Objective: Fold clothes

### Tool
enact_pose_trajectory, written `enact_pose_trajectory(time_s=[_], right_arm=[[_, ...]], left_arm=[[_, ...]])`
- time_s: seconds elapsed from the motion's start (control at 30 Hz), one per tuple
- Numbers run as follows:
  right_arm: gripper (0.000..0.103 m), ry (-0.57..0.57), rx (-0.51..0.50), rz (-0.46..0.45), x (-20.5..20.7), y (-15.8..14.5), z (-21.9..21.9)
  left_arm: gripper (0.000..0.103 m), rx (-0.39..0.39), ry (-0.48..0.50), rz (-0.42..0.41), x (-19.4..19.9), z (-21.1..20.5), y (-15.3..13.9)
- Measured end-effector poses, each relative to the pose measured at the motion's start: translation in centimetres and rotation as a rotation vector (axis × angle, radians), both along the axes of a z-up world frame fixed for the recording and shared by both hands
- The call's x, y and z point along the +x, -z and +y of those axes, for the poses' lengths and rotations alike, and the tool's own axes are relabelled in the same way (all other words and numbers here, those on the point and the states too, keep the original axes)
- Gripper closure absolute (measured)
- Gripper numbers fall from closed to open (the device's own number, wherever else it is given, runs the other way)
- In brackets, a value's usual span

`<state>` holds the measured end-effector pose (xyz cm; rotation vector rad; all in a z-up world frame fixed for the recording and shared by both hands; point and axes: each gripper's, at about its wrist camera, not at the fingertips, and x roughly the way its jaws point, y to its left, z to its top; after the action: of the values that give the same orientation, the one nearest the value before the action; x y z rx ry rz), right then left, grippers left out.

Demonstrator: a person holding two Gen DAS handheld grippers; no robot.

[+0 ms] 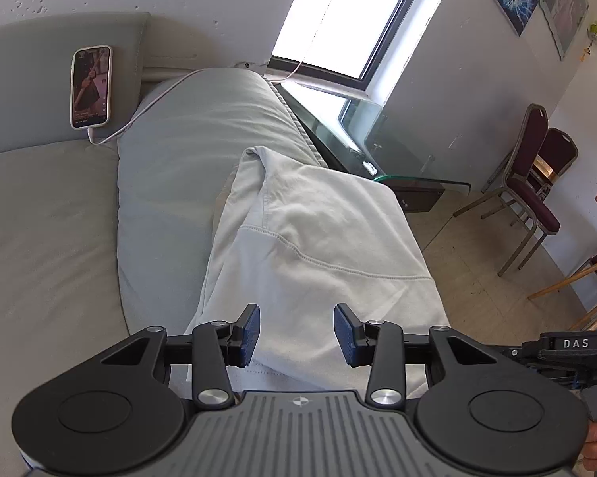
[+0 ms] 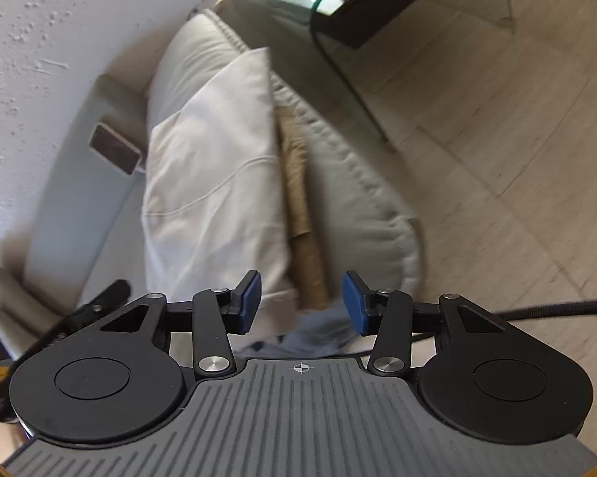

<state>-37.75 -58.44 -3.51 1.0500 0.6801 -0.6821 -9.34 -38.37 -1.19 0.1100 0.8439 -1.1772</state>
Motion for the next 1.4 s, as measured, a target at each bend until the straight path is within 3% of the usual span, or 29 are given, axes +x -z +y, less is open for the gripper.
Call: enact_pose_trajectory(time_s=[0.1,0.13,0.2,0.3,0.4,0.47,0.57,0.6,0.67,0.73,0.83,0.97,1.03,1.1,1.27,1.37,1.4], right_arm=[[0.057,0.015,-0.199,-0.161,-0.4,-2.6,1.3],[0.064,-0.001,-0.257,-0.194,0.3,-3.3,1.6],[0.081,-0.063,-0.334,-0.161,3.3,-3.4,2.0],[0.083,-0.137,-0.449,-0.083,7.8,-2.9,2.6],[0.083,-0.176,-0.518,0.114,11.2,-0.1,2.0],[0.085,-0.168,-0.482,0.219,10.5,1.6,1.7],[0.076,-0.117,-0.458,0.256,6.7,1.6,1.9],[0.079,-0.084,-0.44,0.276,5.4,1.3,1.7],[0.077,-0.037,-0.432,0.24,3.5,0.4,1.3],[0.076,-0.023,-0.443,0.141,2.6,-1.0,1.4],[0.068,-0.055,-0.481,0.08,5.7,-2.1,1.3],[0.069,-0.147,-0.466,0.126,11.6,-0.4,0.6],[0.069,-0.159,-0.458,0.203,13.1,0.7,0.5],[0.069,-0.143,-0.45,0.286,13.0,1.5,0.9],[0.067,-0.07,-0.431,0.342,9.0,-0.7,3.3],[0.055,-0.084,-0.44,0.287,7.2,-3.5,5.8],[0.044,-0.094,-0.445,0.263,6.7,-4.5,6.8]], left_arm=[[0.065,-0.031,-0.021,-0.056,-0.5,-1.5,-0.2],[0.066,-0.025,-0.028,-0.085,-0.8,-2.3,0.0],[0.067,0.006,-0.043,-0.153,-1.3,-4.1,0.7],[0.068,0.072,-0.056,-0.235,-1.9,-6.6,2.0],[0.066,0.199,-0.034,-0.227,-1.5,-7.0,3.9],[0.064,0.261,-0.021,-0.223,-1.2,-5.9,4.5],[0.065,0.311,-0.027,-0.223,-0.5,-2.7,3.9],[0.069,0.299,-0.038,-0.223,-0.3,-1.9,3.5],[0.069,0.248,-0.05,-0.23,-0.3,-0.8,2.6],[0.068,0.205,-0.055,-0.247,-1.0,-0.8,1.3],[0.06,0.163,-0.066,-0.274,-2.1,-0.7,-0.4],[0.043,0.181,-0.105,-0.277,-2.7,0.5,-1.4],[0.042,0.189,-0.125,-0.278,-3.0,1.1,-1.9],[0.041,0.198,-0.144,-0.279,-3.2,1.6,-2.4],[0.037,0.197,-0.164,-0.21,-3.2,3.6,-2.4],[0.032,0.179,-0.141,-0.175,-4.1,4.4,-3.3],[0.028,0.17,-0.134,-0.182,-4.6,4.7,-3.7]])
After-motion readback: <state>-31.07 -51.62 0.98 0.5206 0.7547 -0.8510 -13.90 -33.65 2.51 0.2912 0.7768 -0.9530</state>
